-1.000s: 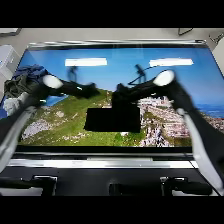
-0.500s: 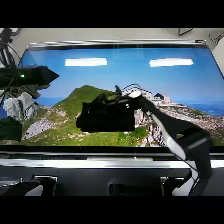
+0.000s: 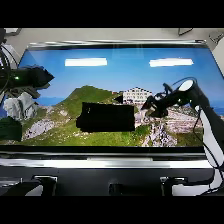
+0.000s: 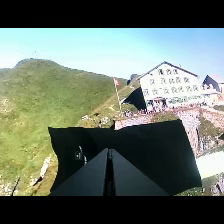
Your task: Fold the clothes and pants, and hang the long-sleeved shirts on hangers.
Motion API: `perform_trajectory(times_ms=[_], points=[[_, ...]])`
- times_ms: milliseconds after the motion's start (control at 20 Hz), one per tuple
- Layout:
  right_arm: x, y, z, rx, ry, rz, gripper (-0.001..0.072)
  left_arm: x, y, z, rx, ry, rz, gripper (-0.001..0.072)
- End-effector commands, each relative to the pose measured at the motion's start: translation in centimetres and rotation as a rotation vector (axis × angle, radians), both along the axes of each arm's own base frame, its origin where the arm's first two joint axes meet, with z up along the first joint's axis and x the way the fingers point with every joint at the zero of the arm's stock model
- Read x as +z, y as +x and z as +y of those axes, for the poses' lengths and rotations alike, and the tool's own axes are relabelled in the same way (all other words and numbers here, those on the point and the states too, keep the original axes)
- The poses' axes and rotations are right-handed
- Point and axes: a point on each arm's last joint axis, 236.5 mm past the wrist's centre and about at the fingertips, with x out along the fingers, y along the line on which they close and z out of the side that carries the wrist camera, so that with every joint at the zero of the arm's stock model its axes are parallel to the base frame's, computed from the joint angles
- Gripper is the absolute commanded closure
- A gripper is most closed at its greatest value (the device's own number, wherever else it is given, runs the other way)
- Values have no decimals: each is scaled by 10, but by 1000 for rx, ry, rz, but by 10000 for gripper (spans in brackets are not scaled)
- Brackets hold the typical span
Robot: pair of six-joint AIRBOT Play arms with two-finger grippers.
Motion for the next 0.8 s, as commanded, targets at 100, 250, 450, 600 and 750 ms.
perform_trajectory(times_ms=[100,250,450,600,750], points=[[-40,-11,61,28,198,-3,31,-1,0,1,25,-21,20,685],[-48,-8,89,31,263,-6,48,-1,0,1,31,-27,25,685],[-42,-8,96,49,287,-2,627,-2,1,1,30,-26,26,685],[3,0,103,197,337,-78,670,-2,1,1,31,-26,26,685],[64,39,92,254,286,-213,669,-2,0,0,29,-26,26,685]])
